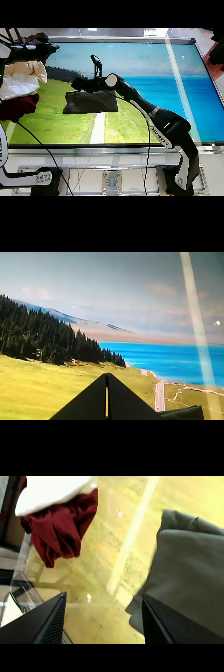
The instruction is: Fold the shirts.
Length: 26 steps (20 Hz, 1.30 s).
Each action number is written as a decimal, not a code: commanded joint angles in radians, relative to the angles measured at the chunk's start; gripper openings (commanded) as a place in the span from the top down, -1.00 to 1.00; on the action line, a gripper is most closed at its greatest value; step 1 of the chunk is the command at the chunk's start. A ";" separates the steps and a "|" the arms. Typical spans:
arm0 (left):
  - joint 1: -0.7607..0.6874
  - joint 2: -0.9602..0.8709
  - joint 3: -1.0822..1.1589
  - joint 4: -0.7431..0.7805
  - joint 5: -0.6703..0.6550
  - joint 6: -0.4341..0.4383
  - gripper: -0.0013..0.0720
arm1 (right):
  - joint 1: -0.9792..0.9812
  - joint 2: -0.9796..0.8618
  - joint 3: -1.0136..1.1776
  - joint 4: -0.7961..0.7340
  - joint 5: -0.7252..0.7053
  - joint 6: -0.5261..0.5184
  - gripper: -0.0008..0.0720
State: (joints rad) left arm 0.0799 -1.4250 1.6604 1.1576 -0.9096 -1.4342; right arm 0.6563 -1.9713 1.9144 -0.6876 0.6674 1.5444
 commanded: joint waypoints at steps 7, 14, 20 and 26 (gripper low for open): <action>0.007 0.002 -0.003 0.002 -0.023 0.029 0.93 | -0.372 0.048 -0.049 -0.410 0.500 0.190 -0.45; 0.007 0.002 -0.003 0.003 -0.015 0.051 0.93 | -0.451 -0.091 -0.177 0.005 0.482 -0.003 -0.73; 0.007 0.002 -0.003 0.003 -0.016 0.051 0.93 | -0.367 -0.156 -0.175 0.168 0.462 -0.096 -0.73; 0.007 0.002 -0.003 0.002 -0.044 0.051 0.93 | -0.323 -0.156 -0.174 0.343 0.387 -0.225 0.88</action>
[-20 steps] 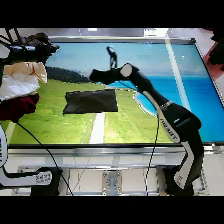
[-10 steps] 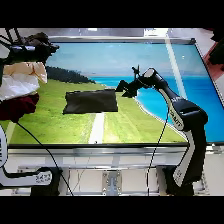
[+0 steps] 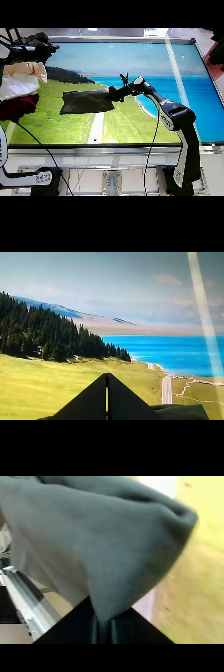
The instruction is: Fold the shirts.
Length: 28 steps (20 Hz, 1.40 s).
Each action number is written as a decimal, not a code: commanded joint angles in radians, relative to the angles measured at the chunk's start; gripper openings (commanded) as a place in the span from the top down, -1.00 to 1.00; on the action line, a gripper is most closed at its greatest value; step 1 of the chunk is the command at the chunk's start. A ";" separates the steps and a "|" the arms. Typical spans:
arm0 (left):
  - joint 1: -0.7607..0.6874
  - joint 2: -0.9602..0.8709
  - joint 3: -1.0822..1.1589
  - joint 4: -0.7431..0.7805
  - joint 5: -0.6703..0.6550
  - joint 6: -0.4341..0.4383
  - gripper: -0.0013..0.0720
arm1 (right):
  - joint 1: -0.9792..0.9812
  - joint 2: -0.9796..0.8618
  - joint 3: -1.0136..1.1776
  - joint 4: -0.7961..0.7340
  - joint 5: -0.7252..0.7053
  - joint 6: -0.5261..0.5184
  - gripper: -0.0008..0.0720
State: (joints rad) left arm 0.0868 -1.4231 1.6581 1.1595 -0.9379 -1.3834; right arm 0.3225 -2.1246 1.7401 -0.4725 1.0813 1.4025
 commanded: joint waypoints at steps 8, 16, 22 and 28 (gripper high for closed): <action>0.000 0.000 0.000 -0.011 -0.033 0.000 0.93 | -0.351 0.346 0.013 -0.493 0.086 0.182 0.89; -0.002 0.000 0.000 -0.092 -0.032 -0.008 0.93 | -0.828 0.623 -0.032 -1.408 0.615 0.272 0.89; -0.027 0.000 0.000 -0.136 -0.033 -0.008 0.93 | -0.996 0.654 -0.362 -1.512 0.671 0.246 0.22; -0.051 0.000 0.000 -0.150 -0.032 -0.009 0.93 | -0.951 0.703 -0.314 -1.560 0.694 0.198 -0.29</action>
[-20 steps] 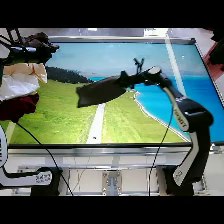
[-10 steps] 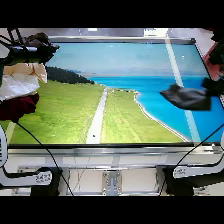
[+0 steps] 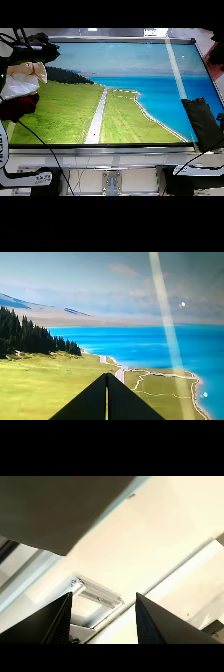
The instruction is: Fold the shirts.
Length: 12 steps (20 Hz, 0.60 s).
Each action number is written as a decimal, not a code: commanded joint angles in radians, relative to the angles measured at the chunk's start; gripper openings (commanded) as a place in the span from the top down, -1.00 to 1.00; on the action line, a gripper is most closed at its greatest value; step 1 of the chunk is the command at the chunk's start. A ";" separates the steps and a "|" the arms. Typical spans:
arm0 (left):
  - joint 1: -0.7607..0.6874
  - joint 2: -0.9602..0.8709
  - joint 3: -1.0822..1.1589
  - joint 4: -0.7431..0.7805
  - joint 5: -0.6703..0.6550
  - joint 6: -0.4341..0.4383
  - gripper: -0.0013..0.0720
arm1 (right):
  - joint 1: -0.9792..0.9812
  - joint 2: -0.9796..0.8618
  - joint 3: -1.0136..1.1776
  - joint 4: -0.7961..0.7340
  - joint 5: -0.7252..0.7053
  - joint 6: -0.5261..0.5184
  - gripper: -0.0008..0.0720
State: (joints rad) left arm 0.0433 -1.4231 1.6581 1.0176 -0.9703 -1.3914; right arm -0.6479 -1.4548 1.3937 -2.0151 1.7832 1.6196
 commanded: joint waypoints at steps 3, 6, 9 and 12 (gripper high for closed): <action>-0.008 0.000 0.000 -0.009 0.000 -0.035 0.93 | 0.137 0.092 0.114 0.424 -0.214 -0.019 -0.28; -0.008 0.000 0.000 -0.009 -0.051 -0.083 0.93 | 0.337 0.094 0.076 1.048 -0.489 -0.184 -0.26; -0.008 0.000 0.000 -0.008 -0.178 -0.090 0.93 | 0.630 0.094 0.007 1.177 -0.675 -0.348 -0.27; -0.008 0.000 0.000 -0.008 -0.196 -0.090 0.93 | 0.927 0.090 -0.057 0.992 -0.765 -0.462 -0.26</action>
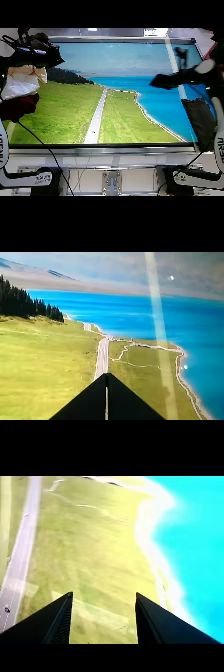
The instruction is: Fold the shirts.
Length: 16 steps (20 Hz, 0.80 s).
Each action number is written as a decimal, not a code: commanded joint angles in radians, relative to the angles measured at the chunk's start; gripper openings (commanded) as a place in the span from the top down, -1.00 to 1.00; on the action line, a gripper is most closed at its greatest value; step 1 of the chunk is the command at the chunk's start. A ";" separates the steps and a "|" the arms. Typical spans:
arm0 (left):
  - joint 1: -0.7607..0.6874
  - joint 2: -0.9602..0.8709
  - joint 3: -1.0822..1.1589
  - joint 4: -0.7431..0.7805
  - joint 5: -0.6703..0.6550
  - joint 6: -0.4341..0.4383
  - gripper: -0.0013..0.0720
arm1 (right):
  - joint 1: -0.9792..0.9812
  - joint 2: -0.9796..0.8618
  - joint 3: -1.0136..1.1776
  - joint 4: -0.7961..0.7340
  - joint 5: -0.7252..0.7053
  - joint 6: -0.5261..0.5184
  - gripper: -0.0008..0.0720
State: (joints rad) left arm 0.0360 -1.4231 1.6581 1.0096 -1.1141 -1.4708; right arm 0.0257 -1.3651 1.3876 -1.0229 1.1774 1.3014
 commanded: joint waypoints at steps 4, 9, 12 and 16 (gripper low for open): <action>0.000 0.000 0.000 0.000 -0.052 -0.010 0.93 | 0.483 0.000 -0.134 -0.271 -0.245 -0.161 -0.26; 0.000 0.000 0.000 0.000 -0.052 -0.010 0.93 | 0.504 0.000 -0.188 -0.327 -0.365 0.027 -0.26; 0.000 0.000 0.000 0.000 -0.052 -0.010 0.93 | 0.504 0.000 -0.188 -0.332 -0.366 0.027 -0.26; 0.000 0.000 0.000 0.000 -0.052 -0.010 0.93 | 0.504 0.000 -0.188 -0.332 -0.366 0.027 -0.26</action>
State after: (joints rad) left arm 0.0360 -1.4231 1.6581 1.0096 -1.1660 -1.4818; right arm 0.5255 -1.3647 1.2022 -1.3437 0.8207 1.3190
